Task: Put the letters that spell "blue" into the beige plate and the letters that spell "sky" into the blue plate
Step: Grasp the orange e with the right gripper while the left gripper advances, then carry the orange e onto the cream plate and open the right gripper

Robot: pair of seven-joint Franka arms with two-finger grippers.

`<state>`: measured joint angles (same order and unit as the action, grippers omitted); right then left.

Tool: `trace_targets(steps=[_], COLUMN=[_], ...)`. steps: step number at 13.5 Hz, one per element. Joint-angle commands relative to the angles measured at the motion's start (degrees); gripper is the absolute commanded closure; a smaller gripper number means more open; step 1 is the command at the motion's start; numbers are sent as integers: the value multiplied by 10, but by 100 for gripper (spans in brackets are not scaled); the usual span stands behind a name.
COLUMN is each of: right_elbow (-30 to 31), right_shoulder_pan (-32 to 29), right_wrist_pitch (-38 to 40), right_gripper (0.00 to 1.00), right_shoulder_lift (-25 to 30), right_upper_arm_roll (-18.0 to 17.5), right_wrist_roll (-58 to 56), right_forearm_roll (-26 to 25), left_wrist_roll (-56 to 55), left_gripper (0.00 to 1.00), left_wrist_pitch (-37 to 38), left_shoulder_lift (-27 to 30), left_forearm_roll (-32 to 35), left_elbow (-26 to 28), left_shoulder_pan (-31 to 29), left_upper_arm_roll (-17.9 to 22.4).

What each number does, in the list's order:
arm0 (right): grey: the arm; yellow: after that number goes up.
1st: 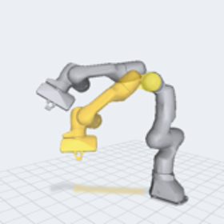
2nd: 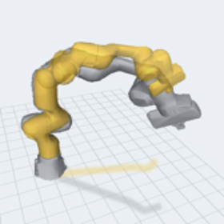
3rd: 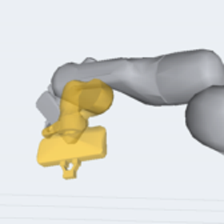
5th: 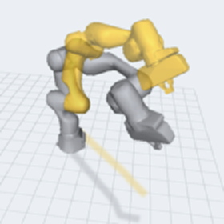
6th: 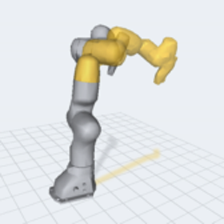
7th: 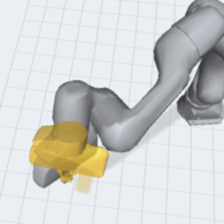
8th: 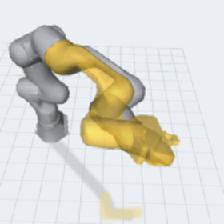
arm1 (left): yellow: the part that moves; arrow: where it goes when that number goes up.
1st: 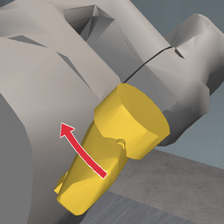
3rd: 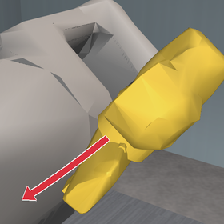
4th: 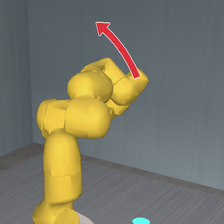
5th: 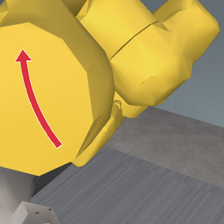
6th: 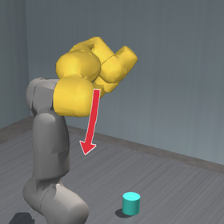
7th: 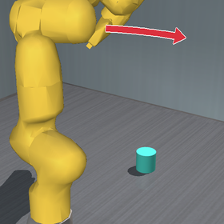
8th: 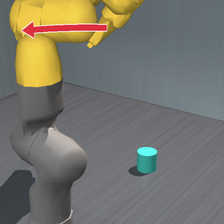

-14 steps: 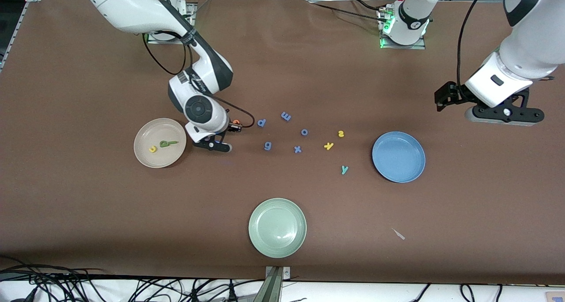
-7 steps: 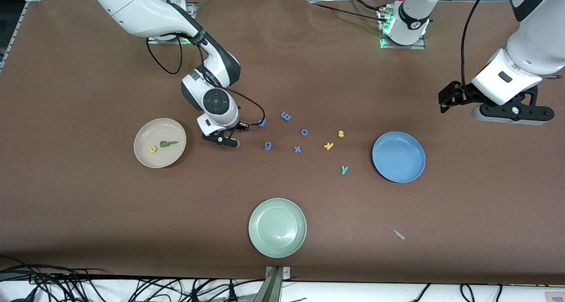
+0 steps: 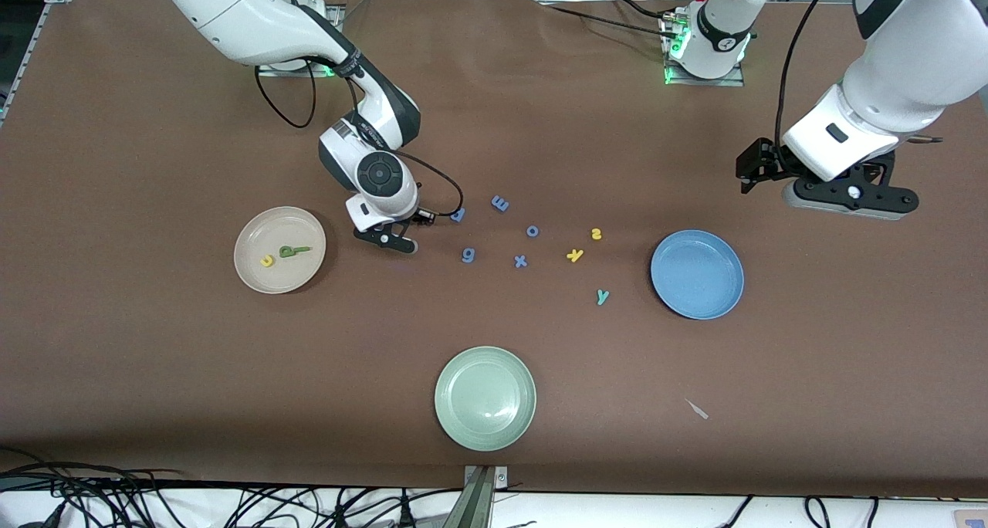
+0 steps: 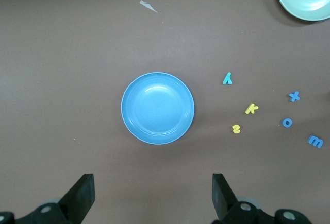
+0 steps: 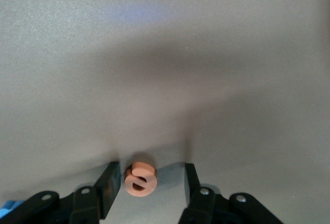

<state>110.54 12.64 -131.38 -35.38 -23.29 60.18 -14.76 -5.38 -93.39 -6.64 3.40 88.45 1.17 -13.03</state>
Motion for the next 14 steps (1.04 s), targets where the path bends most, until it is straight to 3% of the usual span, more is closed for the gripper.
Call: trace_targets(steps=[1,6,9,11,14], right_elbow=[20,25,11,-27,-36], right_shoulder_pan=[-5,-6,-9,-12,-18], right_wrist_pitch=[-16,-25,13,113,157], right_gripper=[54,79,80,79,79], right_shoulder_lift=[8,8,38,57,93], right_upper_arm_roll=[-9,-9,0,25,77], right_wrist_roll=[16,15,-44,-149,-314], right_forearm_roll=[-11,-11,-7,-3,-1], left_wrist_roll=[3,3,7,6,5], left_gripper=[0,0,0,0,0], left_wrist_pitch=[-24,-36,-41,-50,-56], left_shoulder_lift=[-12,-28,-28,-28,-27], left_forearm_roll=[-9,-7,-8,-7,-7], left_elbow=[-7,-8,-7,-9,-9], left_shoulder_pan=[0,8,-3,-2,0], left_upper_arm_roll=[-7,-10,-9,-8,-8])
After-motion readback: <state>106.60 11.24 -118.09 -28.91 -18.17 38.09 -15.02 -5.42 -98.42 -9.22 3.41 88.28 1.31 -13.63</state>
